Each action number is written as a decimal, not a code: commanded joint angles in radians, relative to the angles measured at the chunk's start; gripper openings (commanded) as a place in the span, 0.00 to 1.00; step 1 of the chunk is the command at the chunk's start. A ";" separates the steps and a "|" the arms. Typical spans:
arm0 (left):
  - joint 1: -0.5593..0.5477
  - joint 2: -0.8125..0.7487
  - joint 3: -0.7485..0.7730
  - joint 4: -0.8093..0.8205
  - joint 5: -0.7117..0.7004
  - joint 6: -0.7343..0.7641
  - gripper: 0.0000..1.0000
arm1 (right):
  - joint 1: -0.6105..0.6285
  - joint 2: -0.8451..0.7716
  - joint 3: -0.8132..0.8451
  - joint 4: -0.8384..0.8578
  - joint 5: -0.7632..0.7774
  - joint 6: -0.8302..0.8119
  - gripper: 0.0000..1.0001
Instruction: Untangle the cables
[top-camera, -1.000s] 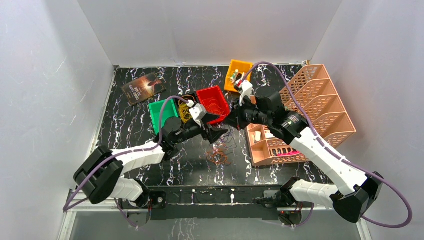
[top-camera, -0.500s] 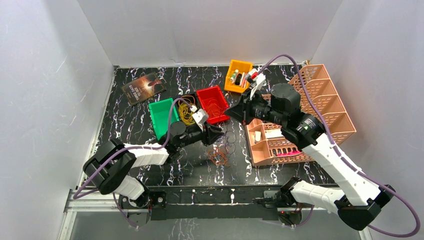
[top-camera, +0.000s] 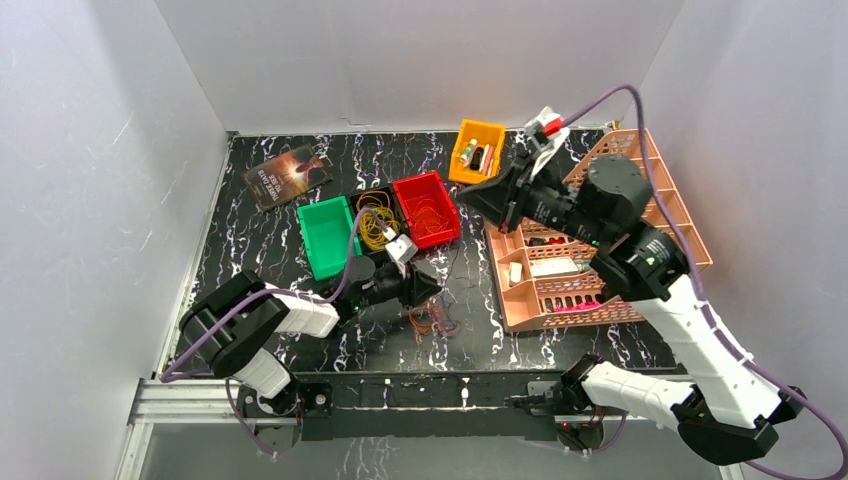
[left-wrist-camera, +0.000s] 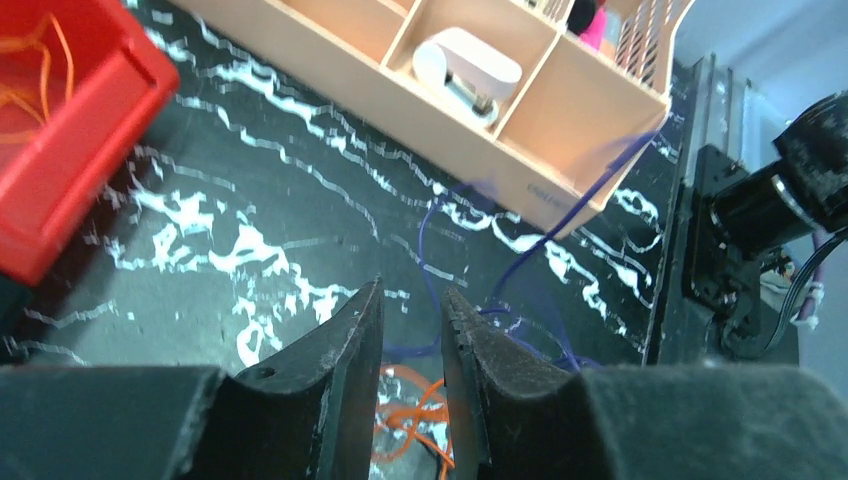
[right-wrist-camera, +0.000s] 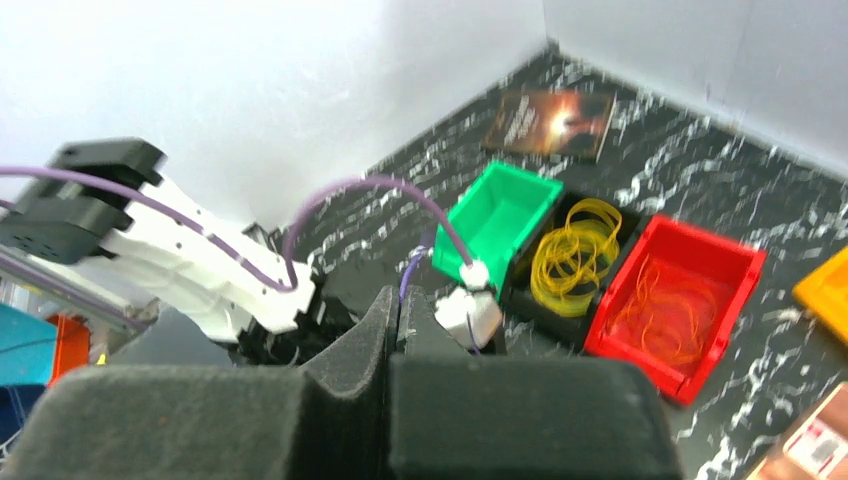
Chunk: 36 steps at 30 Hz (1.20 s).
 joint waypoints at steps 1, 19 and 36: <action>-0.011 0.014 -0.034 0.004 -0.022 0.005 0.27 | 0.003 -0.037 0.132 0.127 0.036 -0.018 0.00; -0.030 -0.008 -0.120 -0.017 -0.094 0.014 0.28 | 0.003 0.030 0.358 0.119 0.154 -0.132 0.00; -0.041 -0.438 -0.129 -0.118 -0.080 0.201 0.76 | 0.001 0.062 0.326 0.151 0.218 -0.135 0.00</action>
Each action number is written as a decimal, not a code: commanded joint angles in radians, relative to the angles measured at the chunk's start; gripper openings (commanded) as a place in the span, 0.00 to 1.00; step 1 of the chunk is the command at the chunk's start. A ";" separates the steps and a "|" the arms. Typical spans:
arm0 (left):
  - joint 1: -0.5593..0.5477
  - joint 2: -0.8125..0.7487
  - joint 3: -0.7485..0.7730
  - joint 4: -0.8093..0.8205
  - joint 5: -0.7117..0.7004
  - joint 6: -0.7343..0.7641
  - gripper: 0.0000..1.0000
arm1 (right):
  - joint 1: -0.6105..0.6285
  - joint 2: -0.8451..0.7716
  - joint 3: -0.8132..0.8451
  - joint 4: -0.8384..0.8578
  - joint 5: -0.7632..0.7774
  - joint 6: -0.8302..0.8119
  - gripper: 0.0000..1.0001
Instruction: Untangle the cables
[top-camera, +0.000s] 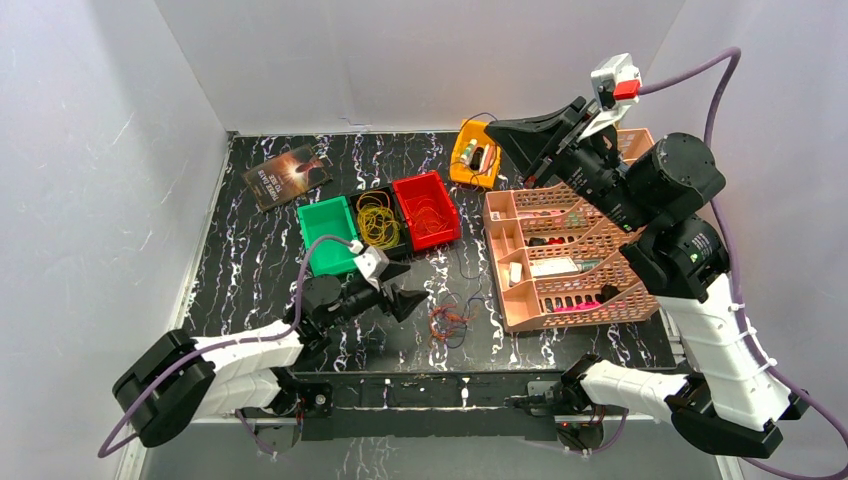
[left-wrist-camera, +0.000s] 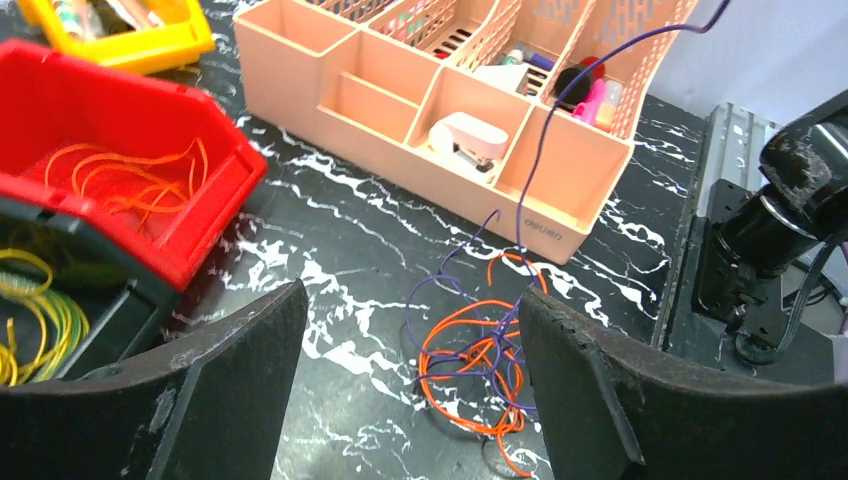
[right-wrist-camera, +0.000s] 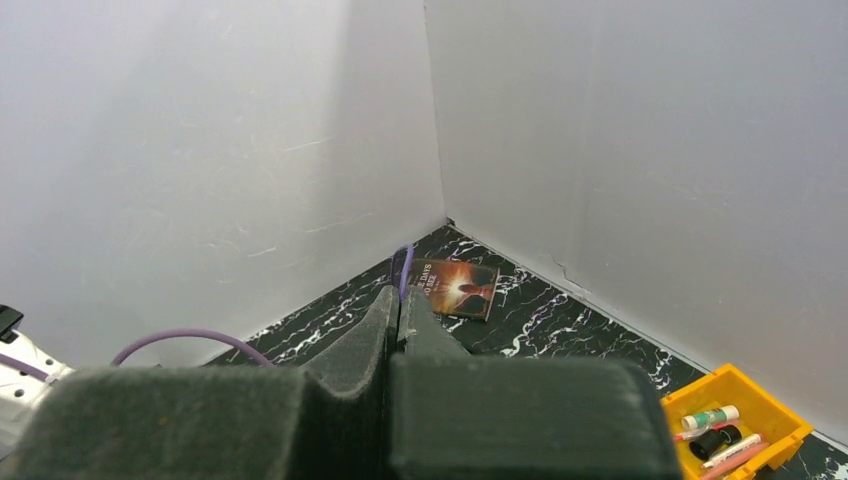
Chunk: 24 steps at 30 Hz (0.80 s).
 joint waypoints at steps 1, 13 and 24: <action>-0.014 0.013 0.079 -0.004 0.110 0.090 0.76 | 0.002 -0.004 -0.005 0.085 0.043 0.014 0.00; -0.102 0.324 0.246 0.136 0.124 0.119 0.77 | 0.002 -0.009 -0.026 0.114 0.064 0.040 0.00; -0.133 0.663 0.387 0.368 0.176 0.020 0.70 | 0.001 -0.028 -0.018 0.096 0.067 0.049 0.00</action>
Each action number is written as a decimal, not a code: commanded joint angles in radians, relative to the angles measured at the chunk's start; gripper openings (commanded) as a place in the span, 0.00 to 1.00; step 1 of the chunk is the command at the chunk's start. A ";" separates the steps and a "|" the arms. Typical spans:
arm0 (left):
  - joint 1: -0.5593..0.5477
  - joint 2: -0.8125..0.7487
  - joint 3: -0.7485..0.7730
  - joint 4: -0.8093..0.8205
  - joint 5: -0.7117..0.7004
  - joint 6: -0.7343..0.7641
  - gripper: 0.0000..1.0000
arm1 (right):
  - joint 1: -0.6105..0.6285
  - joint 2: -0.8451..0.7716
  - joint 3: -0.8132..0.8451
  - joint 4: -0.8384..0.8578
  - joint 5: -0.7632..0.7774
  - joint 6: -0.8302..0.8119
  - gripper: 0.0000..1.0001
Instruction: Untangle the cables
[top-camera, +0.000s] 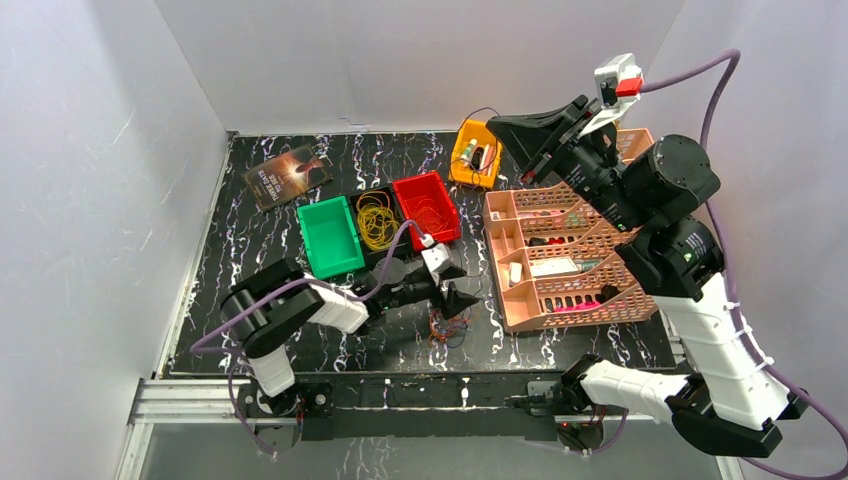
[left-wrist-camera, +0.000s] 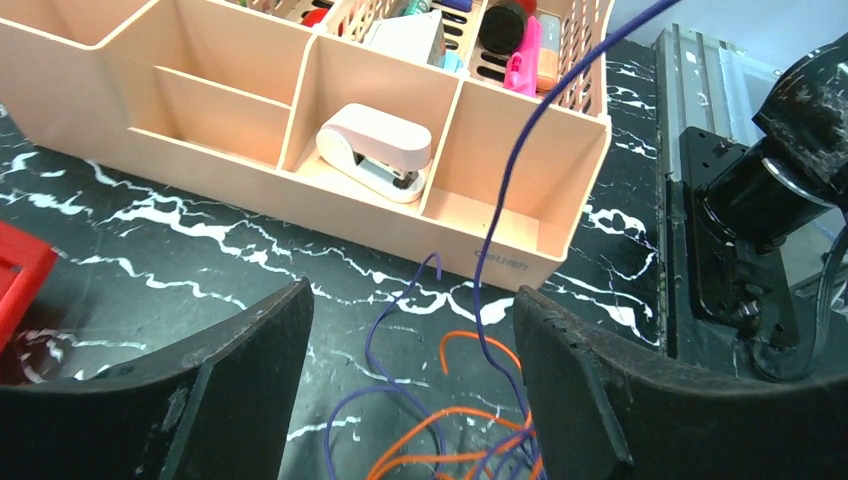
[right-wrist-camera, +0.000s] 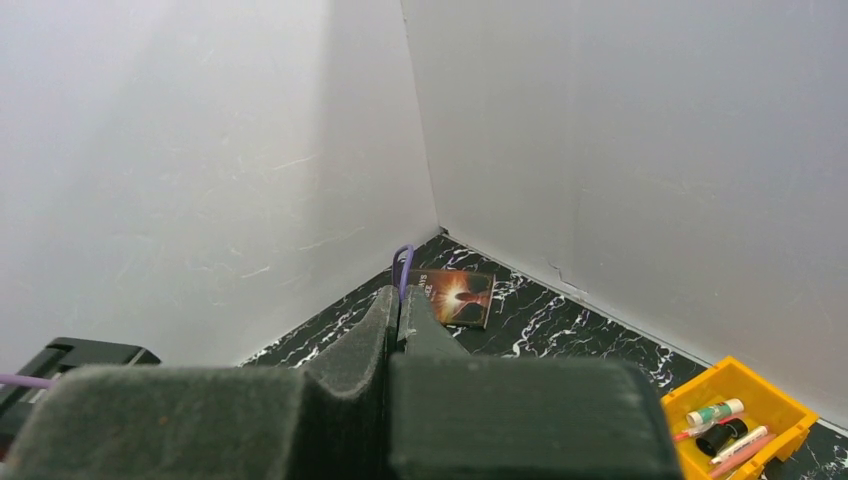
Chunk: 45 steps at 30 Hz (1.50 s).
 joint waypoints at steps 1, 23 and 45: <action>-0.010 0.083 0.075 0.165 0.047 -0.037 0.67 | 0.002 -0.026 0.015 0.048 0.012 0.012 0.00; 0.005 -0.275 0.238 -0.511 -0.216 0.221 0.00 | 0.002 -0.189 -0.230 -0.029 0.164 0.035 0.00; 0.013 -0.706 0.368 -0.976 -0.162 0.234 0.00 | 0.002 -0.255 -0.511 0.025 -0.090 -0.014 0.00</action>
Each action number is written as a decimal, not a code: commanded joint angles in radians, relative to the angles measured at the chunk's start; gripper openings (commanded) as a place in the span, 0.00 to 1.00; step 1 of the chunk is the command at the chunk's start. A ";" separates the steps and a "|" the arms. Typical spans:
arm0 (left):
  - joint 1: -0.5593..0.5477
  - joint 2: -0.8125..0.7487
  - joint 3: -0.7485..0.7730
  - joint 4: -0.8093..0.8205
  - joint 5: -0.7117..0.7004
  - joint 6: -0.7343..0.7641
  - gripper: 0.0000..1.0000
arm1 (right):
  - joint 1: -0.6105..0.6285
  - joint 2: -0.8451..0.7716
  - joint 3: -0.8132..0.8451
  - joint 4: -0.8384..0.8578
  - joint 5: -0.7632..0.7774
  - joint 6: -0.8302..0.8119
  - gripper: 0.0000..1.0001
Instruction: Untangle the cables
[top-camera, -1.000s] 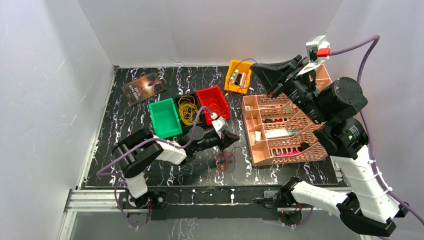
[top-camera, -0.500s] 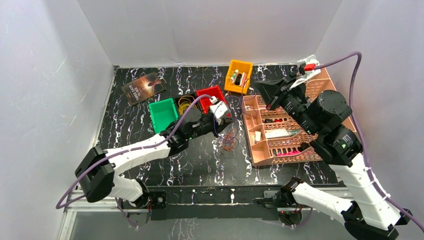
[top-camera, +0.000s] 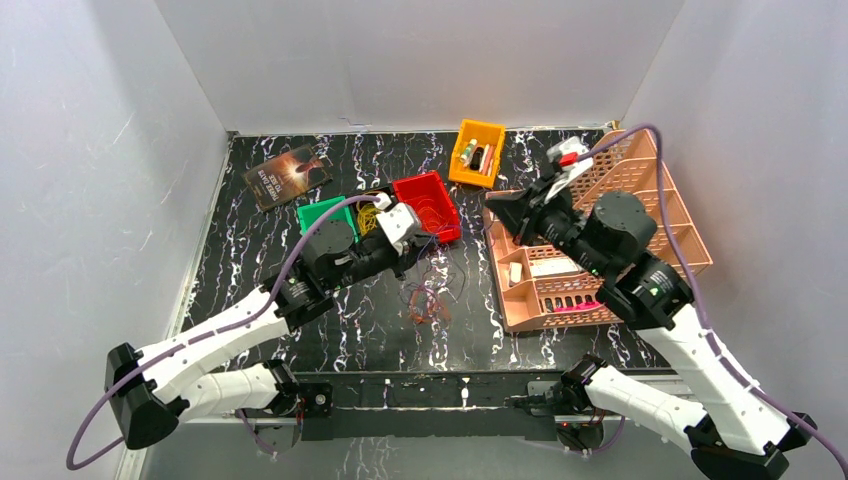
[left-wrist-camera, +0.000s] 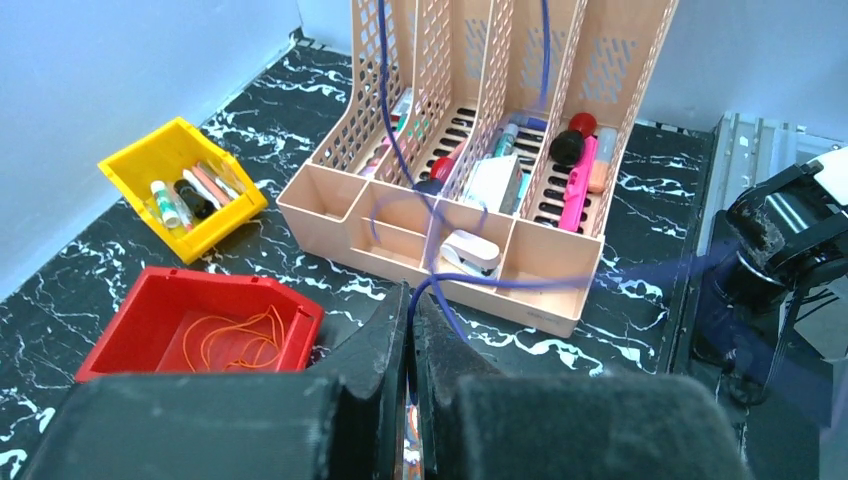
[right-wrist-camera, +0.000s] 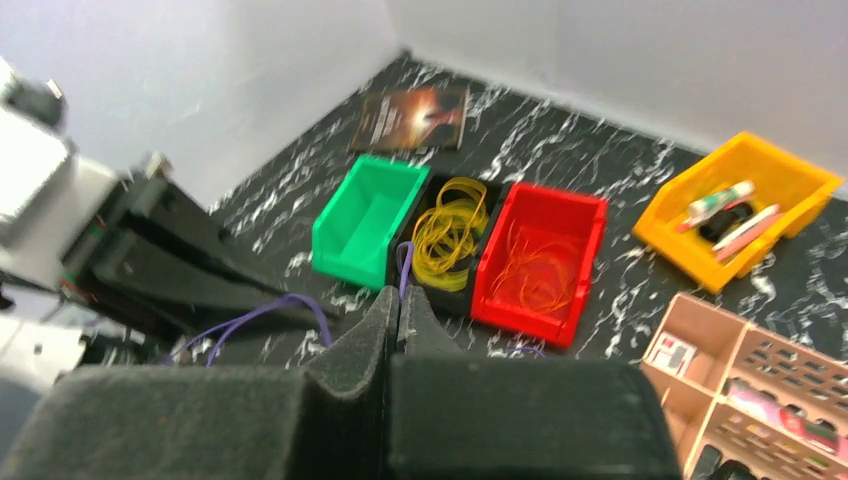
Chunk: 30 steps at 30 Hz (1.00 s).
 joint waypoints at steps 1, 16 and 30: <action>0.004 -0.048 0.045 0.000 0.016 0.023 0.00 | 0.002 -0.023 -0.060 0.090 -0.186 -0.035 0.00; 0.004 0.068 0.170 -0.298 -0.085 0.100 0.00 | 0.002 -0.096 -0.126 0.118 -0.139 -0.045 0.00; 0.041 -0.009 0.198 -0.438 -0.339 0.077 0.00 | 0.002 0.079 -0.058 0.169 -0.260 -0.001 0.00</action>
